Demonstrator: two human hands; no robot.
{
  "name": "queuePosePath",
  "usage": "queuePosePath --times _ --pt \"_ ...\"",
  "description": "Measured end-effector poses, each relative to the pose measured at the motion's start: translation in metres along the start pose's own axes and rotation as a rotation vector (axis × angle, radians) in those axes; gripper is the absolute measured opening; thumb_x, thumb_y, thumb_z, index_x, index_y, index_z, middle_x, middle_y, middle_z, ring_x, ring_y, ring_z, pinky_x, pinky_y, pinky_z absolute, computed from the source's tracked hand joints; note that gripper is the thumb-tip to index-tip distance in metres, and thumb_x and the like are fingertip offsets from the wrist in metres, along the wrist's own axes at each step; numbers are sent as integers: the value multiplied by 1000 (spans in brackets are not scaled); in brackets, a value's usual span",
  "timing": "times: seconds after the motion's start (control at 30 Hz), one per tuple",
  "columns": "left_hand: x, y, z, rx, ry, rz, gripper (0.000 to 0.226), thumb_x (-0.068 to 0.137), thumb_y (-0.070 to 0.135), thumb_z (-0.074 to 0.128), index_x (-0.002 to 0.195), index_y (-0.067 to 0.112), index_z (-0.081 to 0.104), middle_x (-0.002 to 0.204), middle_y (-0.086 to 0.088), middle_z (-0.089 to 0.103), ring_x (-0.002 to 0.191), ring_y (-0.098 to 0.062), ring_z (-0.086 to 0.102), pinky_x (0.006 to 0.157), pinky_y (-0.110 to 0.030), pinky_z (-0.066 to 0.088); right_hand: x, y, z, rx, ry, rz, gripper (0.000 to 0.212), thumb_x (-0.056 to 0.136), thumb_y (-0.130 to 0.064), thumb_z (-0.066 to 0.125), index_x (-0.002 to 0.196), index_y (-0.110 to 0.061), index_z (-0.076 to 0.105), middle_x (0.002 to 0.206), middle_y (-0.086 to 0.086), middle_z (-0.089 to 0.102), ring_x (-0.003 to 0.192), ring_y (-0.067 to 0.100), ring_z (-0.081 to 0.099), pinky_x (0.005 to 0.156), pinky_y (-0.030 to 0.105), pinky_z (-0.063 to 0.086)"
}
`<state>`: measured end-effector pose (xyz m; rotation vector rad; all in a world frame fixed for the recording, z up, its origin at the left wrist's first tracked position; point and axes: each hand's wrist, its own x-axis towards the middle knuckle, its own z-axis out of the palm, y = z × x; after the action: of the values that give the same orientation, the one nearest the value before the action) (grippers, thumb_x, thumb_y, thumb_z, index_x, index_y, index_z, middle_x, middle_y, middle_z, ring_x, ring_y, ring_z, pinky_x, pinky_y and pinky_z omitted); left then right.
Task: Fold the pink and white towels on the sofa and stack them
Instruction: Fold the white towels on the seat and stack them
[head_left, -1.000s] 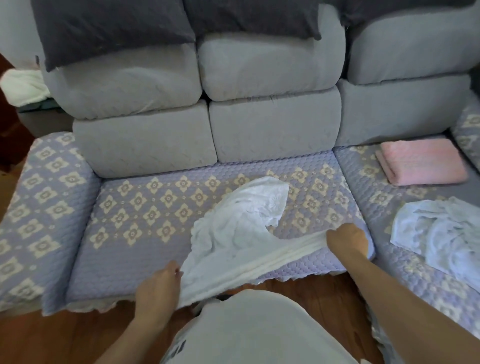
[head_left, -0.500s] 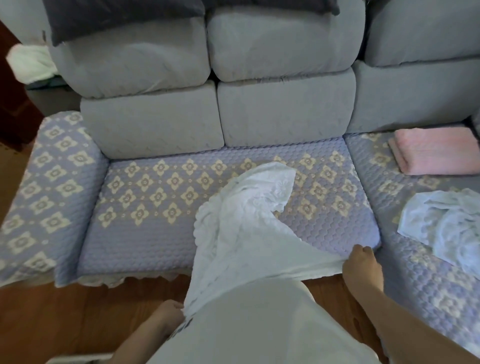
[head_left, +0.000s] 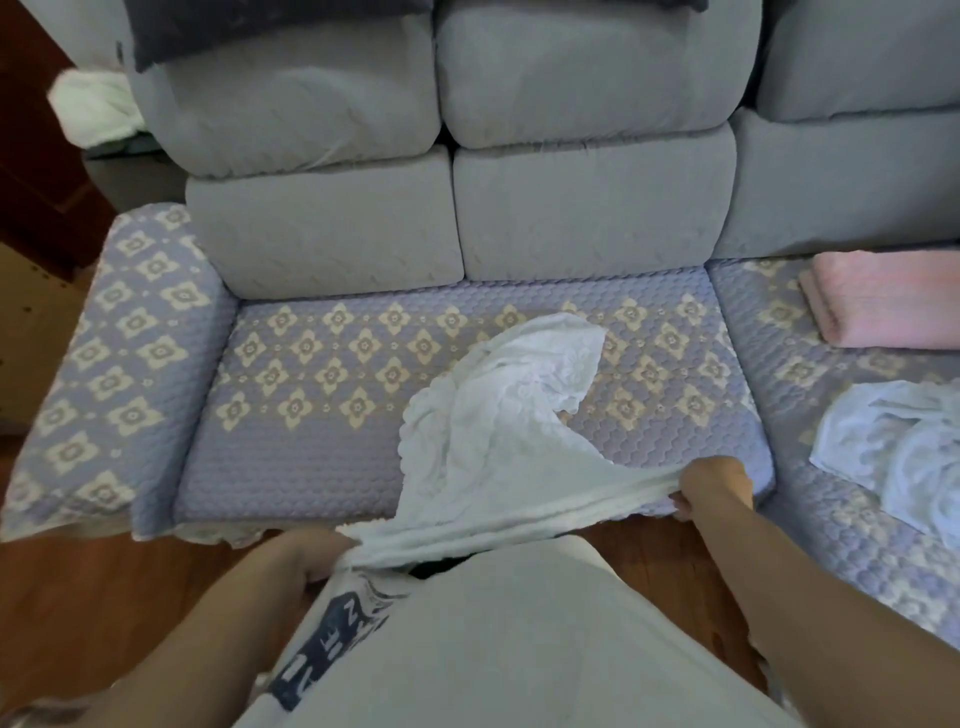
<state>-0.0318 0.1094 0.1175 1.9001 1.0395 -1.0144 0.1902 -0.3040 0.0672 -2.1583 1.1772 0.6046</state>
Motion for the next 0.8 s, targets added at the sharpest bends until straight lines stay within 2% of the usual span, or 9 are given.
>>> queuePosePath --times 0.07,0.13,0.2,0.27,0.33,0.43,0.6,0.7,0.8 --pt "-6 12 -24 -93 10 -78 31 101 23 59 121 -1 64 127 -22 64 109 -31 63 89 -36 49 -21 -34 -20 89 -71 -67 13 91 0 63 84 10 65 56 19 64 66 33 69 74 51 61" --pt "-19 34 -55 -299 33 -183 30 97 30 62 98 2 71 89 -23 72 76 -29 68 68 -35 53 -33 -71 -39 221 -86 -110 21 98 1 52 82 11 62 54 21 57 55 32 59 69 49 58" --pt "-35 60 -85 -443 45 -133 27 99 27 54 83 7 65 60 -12 60 48 -19 55 48 -23 39 -51 -104 -61 379 -117 -175 18 101 1 44 100 10 59 68 23 57 55 32 57 62 48 58" --pt "-56 95 -118 -697 91 4 23 102 19 48 89 7 63 56 -8 60 41 -14 54 40 -18 38 -76 -139 -86 459 -177 -367 15 101 -1 40 107 -2 54 88 18 59 60 26 63 52 36 60" --pt "-79 135 -160 -1108 115 158 23 104 13 42 93 3 59 53 -8 63 39 -13 58 38 -18 45 -106 -181 -116 597 -234 -489 14 102 -1 36 102 -4 50 92 16 58 51 19 65 41 26 54" --pt "-137 195 -221 -1505 98 519 23 103 8 38 98 3 59 63 -7 66 44 -11 61 43 -17 49 -163 -257 -176 908 -207 -581 19 104 -2 34 110 -3 52 95 19 57 57 27 62 35 29 52" --pt "-256 260 -288 -1769 197 1087 24 88 -7 40 83 8 58 65 -5 63 52 -11 58 48 -17 46 -276 -321 -283 1214 -23 -910 25 83 -3 40 82 -13 63 95 15 68 70 34 70 53 40 61" --pt "-288 280 -305 -1793 197 1156 29 100 0 32 87 6 57 68 -8 64 53 -13 58 49 -20 47 -307 -335 -306 1050 136 -995 25 83 4 46 94 -8 65 85 9 66 70 28 68 61 40 61" --pt "-310 290 -318 -1844 211 1137 27 101 0 35 97 8 61 87 -11 67 63 -16 62 51 -22 51 -324 -348 -332 1155 -17 -950 21 93 5 46 96 -7 63 98 18 67 61 27 68 55 36 59"
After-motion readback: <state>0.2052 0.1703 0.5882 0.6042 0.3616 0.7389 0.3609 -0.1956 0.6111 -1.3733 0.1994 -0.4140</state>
